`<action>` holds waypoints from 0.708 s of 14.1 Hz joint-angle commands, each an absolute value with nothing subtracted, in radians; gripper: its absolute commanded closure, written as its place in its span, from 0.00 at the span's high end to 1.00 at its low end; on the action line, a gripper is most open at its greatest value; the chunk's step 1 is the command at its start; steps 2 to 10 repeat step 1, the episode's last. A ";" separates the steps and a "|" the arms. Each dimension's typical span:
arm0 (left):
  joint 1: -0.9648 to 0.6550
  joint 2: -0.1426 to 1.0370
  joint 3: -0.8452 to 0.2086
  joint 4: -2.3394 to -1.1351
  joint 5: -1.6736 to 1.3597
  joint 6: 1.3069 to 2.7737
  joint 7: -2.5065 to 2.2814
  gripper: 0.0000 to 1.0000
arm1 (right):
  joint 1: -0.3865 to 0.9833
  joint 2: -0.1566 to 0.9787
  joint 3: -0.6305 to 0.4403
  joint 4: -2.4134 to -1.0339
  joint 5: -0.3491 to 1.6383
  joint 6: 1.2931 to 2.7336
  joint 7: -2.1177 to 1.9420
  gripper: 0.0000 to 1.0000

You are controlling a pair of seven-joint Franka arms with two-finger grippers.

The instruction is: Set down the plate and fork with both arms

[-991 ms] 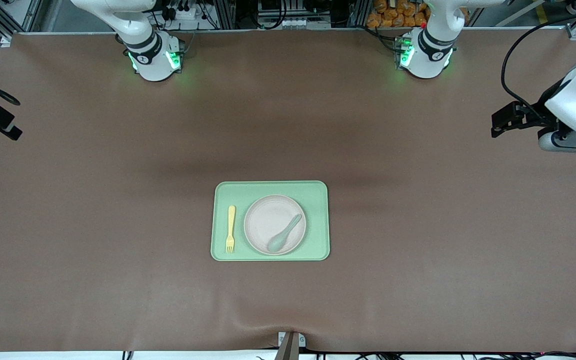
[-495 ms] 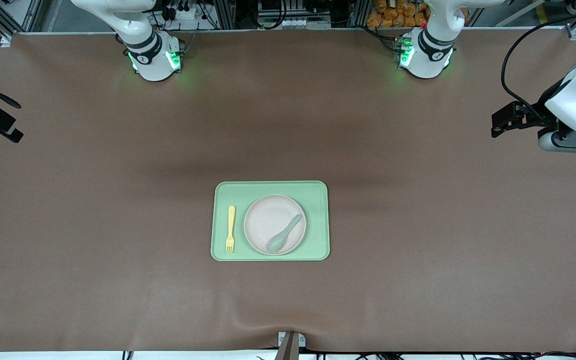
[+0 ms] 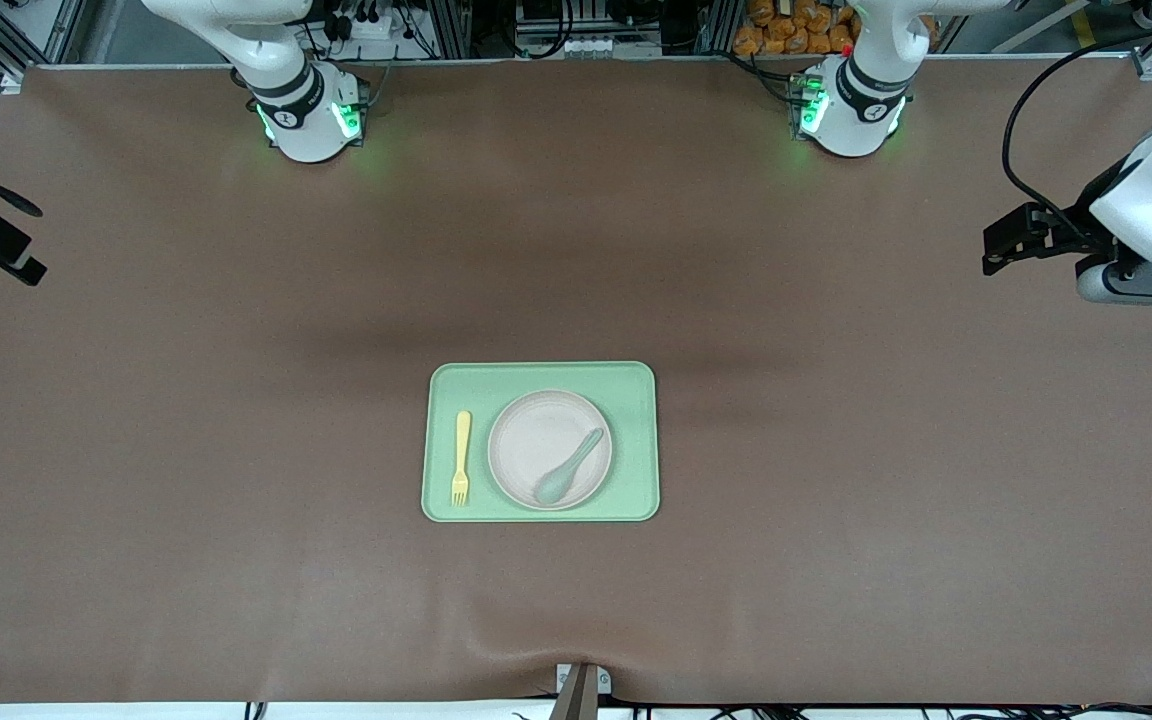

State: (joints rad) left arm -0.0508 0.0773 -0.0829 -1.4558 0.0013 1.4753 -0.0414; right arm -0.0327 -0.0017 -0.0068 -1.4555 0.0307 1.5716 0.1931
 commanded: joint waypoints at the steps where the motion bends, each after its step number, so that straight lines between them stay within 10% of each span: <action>1: -0.054 0.074 -0.086 -1.456 0.021 1.483 -0.055 1.00 | -0.044 0.009 0.003 -1.430 0.028 1.562 0.195 1.00; 10: -0.054 0.074 -0.086 -1.456 0.021 1.483 -0.055 1.00 | -0.044 0.009 0.003 -1.430 0.028 1.562 0.195 1.00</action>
